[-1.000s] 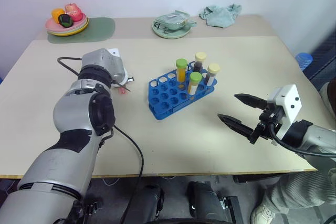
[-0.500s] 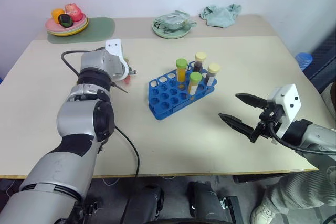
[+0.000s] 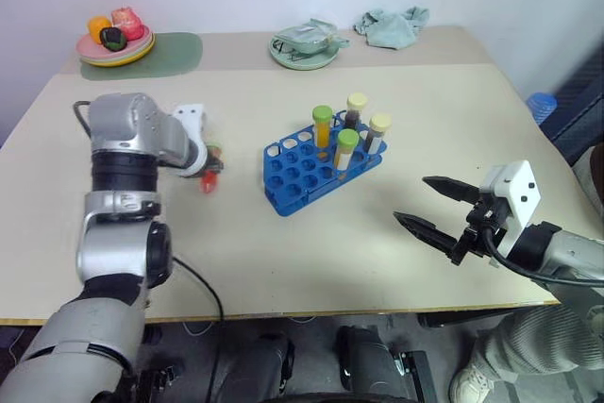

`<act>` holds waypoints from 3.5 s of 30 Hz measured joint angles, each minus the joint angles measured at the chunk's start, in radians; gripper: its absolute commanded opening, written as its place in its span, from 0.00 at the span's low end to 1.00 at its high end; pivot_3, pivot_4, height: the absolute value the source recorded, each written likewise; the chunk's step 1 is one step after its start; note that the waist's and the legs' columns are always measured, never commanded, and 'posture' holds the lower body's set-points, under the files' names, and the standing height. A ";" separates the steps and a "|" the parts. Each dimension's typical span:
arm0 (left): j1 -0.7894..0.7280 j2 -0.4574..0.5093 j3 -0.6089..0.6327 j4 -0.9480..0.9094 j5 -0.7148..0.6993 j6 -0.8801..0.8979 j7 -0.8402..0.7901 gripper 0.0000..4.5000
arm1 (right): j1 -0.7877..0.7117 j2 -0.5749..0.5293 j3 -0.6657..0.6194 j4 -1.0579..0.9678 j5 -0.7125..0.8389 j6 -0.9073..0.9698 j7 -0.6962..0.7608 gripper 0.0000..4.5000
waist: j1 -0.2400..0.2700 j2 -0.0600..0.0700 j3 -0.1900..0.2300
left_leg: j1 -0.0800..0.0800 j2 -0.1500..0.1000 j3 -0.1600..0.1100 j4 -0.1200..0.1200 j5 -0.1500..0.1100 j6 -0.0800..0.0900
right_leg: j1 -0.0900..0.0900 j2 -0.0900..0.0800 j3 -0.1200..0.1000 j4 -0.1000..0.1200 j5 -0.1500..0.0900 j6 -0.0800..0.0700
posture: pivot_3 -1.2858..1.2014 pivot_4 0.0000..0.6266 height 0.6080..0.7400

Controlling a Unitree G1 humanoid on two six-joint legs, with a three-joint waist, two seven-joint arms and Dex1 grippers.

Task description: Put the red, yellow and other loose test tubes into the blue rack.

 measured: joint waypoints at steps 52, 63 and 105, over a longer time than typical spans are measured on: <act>-0.218 -0.143 -0.031 0.413 0.232 -0.078 -0.035 0.19 | 0.048 0.022 0.017 -0.021 -0.014 -0.019 -0.013 0.94 | -0.005 0.001 -0.001 | 0.001 0.000 0.000 0.000 0.000 0.000 | 0.002 0.000 0.000 -0.001 0.000 0.000 | 0.52 0.24 1.00; -0.008 -0.034 0.001 -0.100 0.139 -0.067 -0.263 0.19 | 0.004 0.023 0.026 0.001 -0.021 -0.018 -0.007 0.94 | -0.005 0.001 0.000 | 0.000 0.000 0.000 -0.001 0.000 0.000 | 0.000 0.000 0.000 -0.002 0.000 0.000 | 0.52 0.24 1.00; 0.091 -0.346 -0.016 0.376 0.256 -1.594 -1.008 0.19 | 0.127 0.161 0.038 -0.229 -0.047 0.021 -0.278 0.94 | 0.019 0.001 0.000 | 0.000 0.000 0.000 0.000 -0.001 0.002 | 0.003 0.000 -0.001 -0.006 0.000 0.000 | 0.52 0.24 1.00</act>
